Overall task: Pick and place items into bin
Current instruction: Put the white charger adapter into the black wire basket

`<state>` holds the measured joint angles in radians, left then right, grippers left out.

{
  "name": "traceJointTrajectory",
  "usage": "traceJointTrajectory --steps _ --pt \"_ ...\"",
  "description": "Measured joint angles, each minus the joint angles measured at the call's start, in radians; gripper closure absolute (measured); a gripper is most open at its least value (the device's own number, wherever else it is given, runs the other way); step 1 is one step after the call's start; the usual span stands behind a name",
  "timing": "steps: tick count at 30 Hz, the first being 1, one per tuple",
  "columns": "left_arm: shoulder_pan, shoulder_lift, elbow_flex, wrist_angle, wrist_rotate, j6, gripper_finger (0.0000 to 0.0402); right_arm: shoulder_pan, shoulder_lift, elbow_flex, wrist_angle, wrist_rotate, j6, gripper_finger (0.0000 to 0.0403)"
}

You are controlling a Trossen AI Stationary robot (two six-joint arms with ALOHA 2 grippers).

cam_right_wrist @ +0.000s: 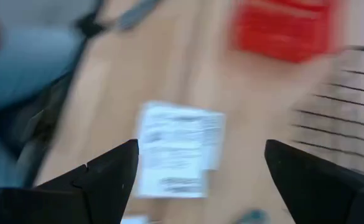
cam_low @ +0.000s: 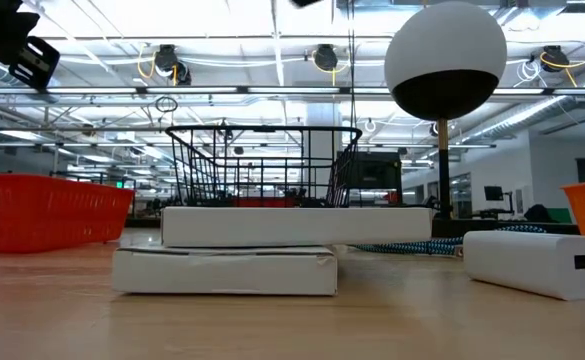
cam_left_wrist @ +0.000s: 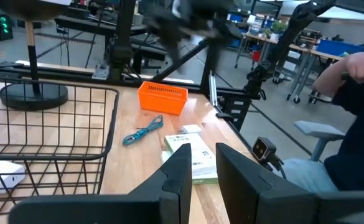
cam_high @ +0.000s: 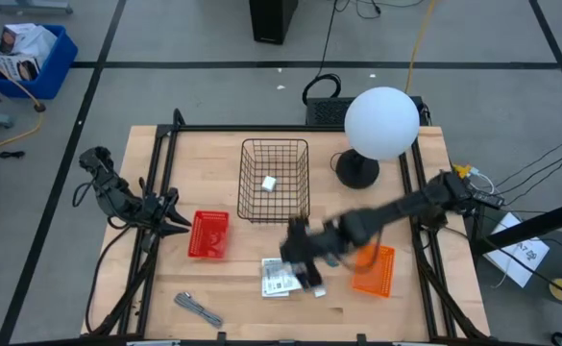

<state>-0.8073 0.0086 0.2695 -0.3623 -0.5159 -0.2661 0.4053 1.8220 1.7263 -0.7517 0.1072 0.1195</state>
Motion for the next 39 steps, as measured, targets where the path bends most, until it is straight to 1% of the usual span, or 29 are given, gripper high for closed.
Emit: traceJointTrajectory --steps 4,7,10,14,18,21,23,33,37,39 --pt "0.000 0.000 0.000 0.000 0.000 0.000 0.0325 0.101 0.001 -0.108 0.043 0.002 0.007 0.0063" --pt "0.000 0.000 0.000 0.000 0.000 0.000 0.0325 0.147 0.002 -0.181 0.104 -0.001 0.081 0.0063" --pt "0.000 0.000 0.000 0.000 0.000 0.000 0.0325 0.186 0.001 -0.245 0.159 -0.002 0.100 0.0063" --pt "0.000 0.000 0.000 0.000 0.000 0.000 0.0325 0.220 0.002 -0.356 0.228 -0.004 0.120 0.0063" --pt "0.000 0.000 0.000 0.000 0.000 0.000 0.0325 0.229 0.002 -0.475 0.379 0.008 0.128 0.0063" --pt "0.000 0.000 0.000 0.000 0.000 0.000 0.0325 0.223 0.002 -0.537 0.479 0.024 0.130 0.0063" --pt "0.000 0.000 0.000 0.000 0.000 0.000 0.0325 0.217 0.002 -0.563 0.508 0.024 0.126 0.0063" --pt "0.000 0.000 0.000 0.000 0.000 0.000 0.0325 0.202 0.002 -0.636 0.524 0.031 0.130 0.0063" --pt "0.000 0.000 0.000 0.000 0.000 0.000 0.0325 0.203 0.002 -0.639 0.533 0.076 0.130 0.0063" --pt "0.000 0.000 0.000 0.000 0.000 0.000 0.0325 0.203 0.002 -0.639 0.547 0.077 0.129 0.0063"
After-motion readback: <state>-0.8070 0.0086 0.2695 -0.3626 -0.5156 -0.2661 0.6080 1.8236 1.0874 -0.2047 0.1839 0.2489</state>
